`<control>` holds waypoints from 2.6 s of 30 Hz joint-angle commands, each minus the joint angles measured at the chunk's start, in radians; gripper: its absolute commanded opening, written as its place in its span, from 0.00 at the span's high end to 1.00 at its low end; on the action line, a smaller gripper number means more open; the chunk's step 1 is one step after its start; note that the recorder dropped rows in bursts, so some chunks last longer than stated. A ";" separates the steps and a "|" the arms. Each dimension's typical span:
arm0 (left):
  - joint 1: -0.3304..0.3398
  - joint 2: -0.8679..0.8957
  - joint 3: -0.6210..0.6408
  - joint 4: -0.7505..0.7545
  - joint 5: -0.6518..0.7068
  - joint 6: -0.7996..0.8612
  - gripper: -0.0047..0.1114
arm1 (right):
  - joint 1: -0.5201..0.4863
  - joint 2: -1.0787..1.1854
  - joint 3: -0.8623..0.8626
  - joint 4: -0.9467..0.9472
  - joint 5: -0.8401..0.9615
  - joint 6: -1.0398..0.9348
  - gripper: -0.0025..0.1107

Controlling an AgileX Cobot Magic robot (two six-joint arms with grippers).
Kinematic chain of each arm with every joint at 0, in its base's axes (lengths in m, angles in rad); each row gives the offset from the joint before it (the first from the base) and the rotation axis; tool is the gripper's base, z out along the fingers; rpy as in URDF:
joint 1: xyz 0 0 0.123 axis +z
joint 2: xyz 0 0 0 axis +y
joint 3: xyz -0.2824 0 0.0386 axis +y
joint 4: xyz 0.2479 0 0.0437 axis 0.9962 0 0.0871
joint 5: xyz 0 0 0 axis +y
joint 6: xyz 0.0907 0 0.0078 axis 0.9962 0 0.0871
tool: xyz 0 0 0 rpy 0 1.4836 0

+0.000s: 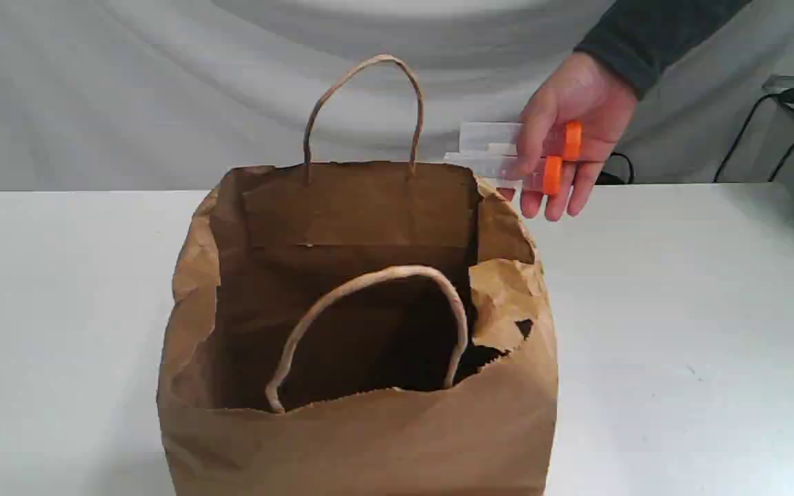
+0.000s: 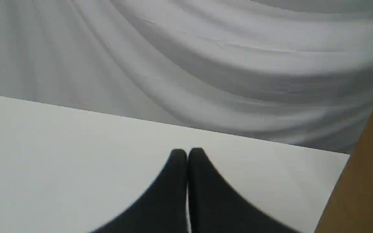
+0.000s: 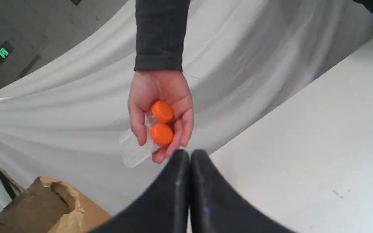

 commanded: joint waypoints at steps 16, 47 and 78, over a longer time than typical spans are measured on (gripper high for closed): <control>0.004 -0.005 0.004 -0.057 -0.052 -0.131 0.96 | 0.001 -0.003 0.004 -0.132 -0.007 -0.007 0.98; 0.004 0.388 -0.713 -0.662 0.716 0.905 0.96 | 0.001 -0.003 0.004 -0.173 0.017 -0.030 0.98; -0.260 0.861 -0.896 -1.036 0.962 1.322 0.53 | 0.001 -0.003 0.004 -0.173 0.017 -0.029 0.98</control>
